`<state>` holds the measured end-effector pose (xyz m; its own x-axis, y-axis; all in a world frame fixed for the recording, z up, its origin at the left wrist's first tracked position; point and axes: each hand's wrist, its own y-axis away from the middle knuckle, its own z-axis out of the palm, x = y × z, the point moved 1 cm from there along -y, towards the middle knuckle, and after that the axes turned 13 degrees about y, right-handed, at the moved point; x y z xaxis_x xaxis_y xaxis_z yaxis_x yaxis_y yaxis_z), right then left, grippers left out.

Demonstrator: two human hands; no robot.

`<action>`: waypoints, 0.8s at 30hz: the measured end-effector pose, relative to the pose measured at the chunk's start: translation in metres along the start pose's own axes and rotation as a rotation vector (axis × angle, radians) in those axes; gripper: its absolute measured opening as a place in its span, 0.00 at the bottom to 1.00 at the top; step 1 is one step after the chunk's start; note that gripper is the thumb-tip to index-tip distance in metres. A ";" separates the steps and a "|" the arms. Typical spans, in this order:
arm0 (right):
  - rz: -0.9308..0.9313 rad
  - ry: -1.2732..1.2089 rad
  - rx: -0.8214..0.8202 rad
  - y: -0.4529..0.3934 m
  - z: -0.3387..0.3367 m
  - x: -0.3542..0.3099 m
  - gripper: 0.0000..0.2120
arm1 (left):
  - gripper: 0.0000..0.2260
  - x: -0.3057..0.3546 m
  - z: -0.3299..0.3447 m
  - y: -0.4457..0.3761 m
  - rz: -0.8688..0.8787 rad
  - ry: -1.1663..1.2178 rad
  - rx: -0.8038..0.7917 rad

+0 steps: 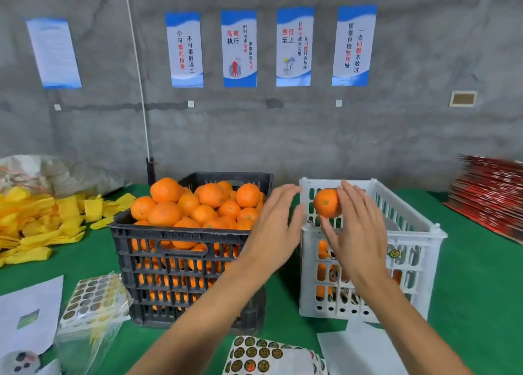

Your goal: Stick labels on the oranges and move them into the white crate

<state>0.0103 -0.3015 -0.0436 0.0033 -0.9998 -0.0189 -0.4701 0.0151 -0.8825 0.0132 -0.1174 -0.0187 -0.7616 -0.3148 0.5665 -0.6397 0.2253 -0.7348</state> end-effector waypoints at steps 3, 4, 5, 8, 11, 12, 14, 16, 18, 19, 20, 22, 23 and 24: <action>-0.114 0.072 -0.059 -0.009 0.008 0.005 0.25 | 0.17 -0.028 -0.031 -0.035 0.020 -0.322 0.002; -0.145 0.064 -0.061 -0.006 0.011 0.002 0.23 | 0.19 -0.040 -0.041 -0.045 -0.056 -0.410 -0.036; -0.160 0.036 -0.059 -0.002 0.013 -0.003 0.21 | 0.21 -0.052 -0.049 -0.054 -0.151 -0.477 -0.085; -0.159 -0.135 -0.040 0.018 0.017 -0.022 0.18 | 0.29 -0.085 -0.059 -0.071 -0.409 -0.554 -0.259; -0.176 -0.255 -0.012 0.040 0.019 -0.037 0.15 | 0.31 -0.103 -0.055 -0.081 -0.469 -0.502 -0.300; -0.185 -0.278 -0.015 0.047 0.020 -0.042 0.15 | 0.31 -0.106 -0.054 -0.083 -0.477 -0.481 -0.274; -0.200 -0.315 -0.028 0.057 0.019 -0.048 0.15 | 0.30 -0.108 -0.051 -0.085 -0.492 -0.457 -0.209; -0.196 -0.341 -0.048 0.062 0.019 -0.051 0.14 | 0.29 -0.101 -0.052 -0.085 -0.467 -0.433 -0.123; -0.180 -0.398 -0.088 0.066 0.019 -0.049 0.14 | 0.28 -0.085 -0.057 -0.075 -0.345 -0.330 0.017; -0.168 -0.450 -0.132 0.071 0.019 -0.048 0.13 | 0.28 -0.075 -0.059 -0.064 -0.254 -0.249 0.104; -0.148 -0.507 -0.190 0.079 0.019 -0.046 0.12 | 0.28 -0.062 -0.063 -0.049 -0.145 -0.173 0.191; -0.079 -0.589 -0.358 0.101 0.020 -0.045 0.11 | 0.27 -0.042 -0.066 -0.011 0.074 -0.081 0.272; -0.071 -0.602 -0.457 0.116 0.022 -0.045 0.11 | 0.27 -0.038 -0.066 0.013 0.141 -0.071 0.268; -0.090 -0.605 -0.547 0.131 0.025 -0.044 0.11 | 0.27 -0.036 -0.064 0.038 0.167 -0.066 0.251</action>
<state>-0.0296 -0.2548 -0.1704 0.4636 -0.8154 -0.3468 -0.8085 -0.2291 -0.5421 0.0092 -0.0383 -0.0431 -0.8406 -0.3534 0.4105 -0.4542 0.0470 -0.8897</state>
